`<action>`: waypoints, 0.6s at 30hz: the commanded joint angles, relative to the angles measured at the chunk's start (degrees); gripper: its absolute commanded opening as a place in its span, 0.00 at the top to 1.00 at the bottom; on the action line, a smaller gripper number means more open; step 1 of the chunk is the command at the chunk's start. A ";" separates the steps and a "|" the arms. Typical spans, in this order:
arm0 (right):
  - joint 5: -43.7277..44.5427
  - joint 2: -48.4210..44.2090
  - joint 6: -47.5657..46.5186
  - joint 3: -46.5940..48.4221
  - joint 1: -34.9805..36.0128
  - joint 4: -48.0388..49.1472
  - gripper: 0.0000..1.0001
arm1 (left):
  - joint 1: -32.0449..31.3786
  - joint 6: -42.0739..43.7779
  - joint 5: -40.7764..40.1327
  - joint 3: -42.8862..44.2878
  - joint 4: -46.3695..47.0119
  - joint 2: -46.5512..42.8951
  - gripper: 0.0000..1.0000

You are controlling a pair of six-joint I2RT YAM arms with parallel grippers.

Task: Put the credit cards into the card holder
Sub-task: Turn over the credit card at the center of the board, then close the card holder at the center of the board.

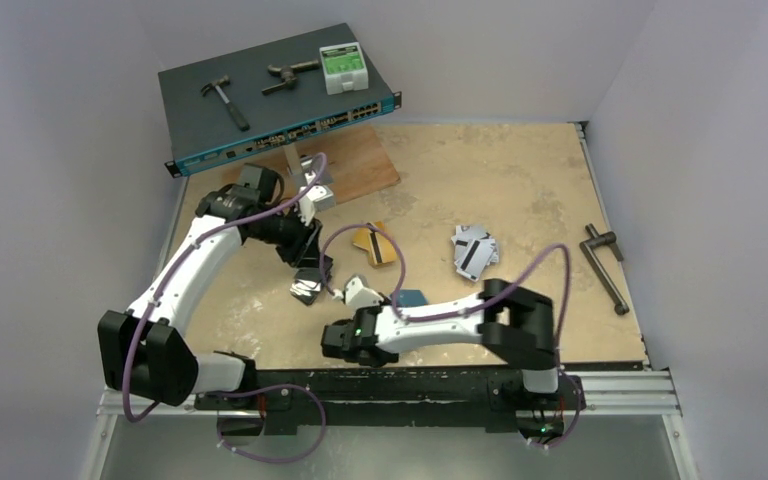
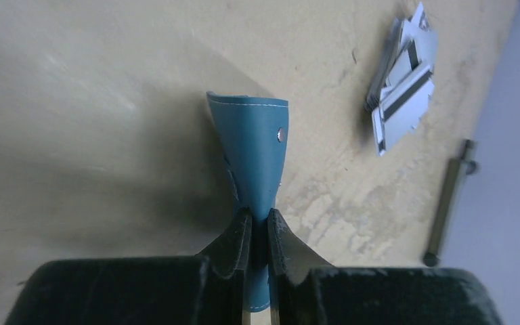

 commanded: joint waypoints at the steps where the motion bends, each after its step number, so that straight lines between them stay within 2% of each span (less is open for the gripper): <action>1: 8.55 8.55 4.22 1.80 1.68 -14.53 1.00 | 5.03 -1.12 3.78 3.29 -1.62 -0.52 0.70; 6: 2.01 12.41 -3.51 6.69 5.41 -4.88 0.98 | 8.57 1.85 3.89 3.95 -4.56 0.13 0.70; 7: 0.00 13.29 -4.43 7.32 6.48 -3.40 0.89 | 8.63 2.23 3.51 3.78 -4.55 -0.15 0.70; 9: -4.68 13.84 -6.18 7.26 8.46 0.92 0.62 | 8.63 2.63 3.34 3.66 -4.58 -0.71 0.70; 10: -6.90 13.48 -6.75 6.68 8.84 3.05 0.52 | 8.63 2.60 3.38 3.76 -4.62 -0.74 0.70; 15: -15.38 6.80 -7.04 1.99 8.86 11.29 0.34 | 8.63 3.33 3.14 5.15 -5.72 0.36 0.70; 18: -16.78 0.16 -6.72 -1.34 7.71 14.82 0.34 | 8.63 3.32 2.97 5.02 -5.16 0.62 0.70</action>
